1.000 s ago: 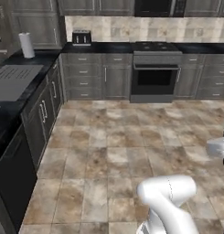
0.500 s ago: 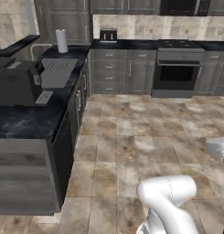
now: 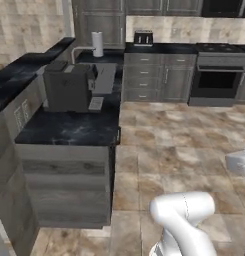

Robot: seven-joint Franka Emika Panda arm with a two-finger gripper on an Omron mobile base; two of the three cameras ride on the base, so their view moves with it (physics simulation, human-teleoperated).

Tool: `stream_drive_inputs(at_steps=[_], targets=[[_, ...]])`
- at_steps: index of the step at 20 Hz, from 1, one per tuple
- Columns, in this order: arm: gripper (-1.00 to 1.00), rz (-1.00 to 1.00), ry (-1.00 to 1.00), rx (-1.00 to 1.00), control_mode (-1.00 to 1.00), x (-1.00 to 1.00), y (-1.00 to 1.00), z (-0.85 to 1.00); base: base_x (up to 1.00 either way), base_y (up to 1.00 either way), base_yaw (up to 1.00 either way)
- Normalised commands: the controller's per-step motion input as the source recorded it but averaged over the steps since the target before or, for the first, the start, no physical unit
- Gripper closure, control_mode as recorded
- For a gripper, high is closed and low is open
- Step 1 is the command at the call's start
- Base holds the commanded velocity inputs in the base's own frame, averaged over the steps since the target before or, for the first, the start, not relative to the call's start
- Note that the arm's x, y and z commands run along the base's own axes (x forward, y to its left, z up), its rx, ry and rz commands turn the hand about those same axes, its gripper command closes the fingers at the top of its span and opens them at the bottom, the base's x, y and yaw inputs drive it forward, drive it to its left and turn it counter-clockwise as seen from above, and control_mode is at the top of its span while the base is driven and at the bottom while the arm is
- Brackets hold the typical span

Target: Open the fridge, grab two sodas, and place both sodas inside the bowl with ice on the dining counter.

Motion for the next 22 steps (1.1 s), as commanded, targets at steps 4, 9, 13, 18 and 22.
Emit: stream_drive_inputs(at_steps=[4, 9, 13, 18, 22], targets=[[1.0, 0.0, 0.0, 0.0, 1.0, 0.0, 0.0, 0.0, -0.01, 1.0, 0.0], [1.0, 0.0, 0.0, 0.0, 1.0, 0.0, 0.0, 0.0, -0.76, 0.8, 0.0], [1.0, 0.0, 0.0, 0.0, 1.0, 0.0, 0.0, 0.0, -0.99, 0.8, 0.0], [1.0, 0.0, 0.0, 0.0, 1.0, 0.0, 0.0, 0.0, -0.85, 0.92, 0.0], [1.0, 0.0, 0.0, 0.0, 1.0, 0.0, 0.0, 0.0, -0.56, 0.99, 0.0]])
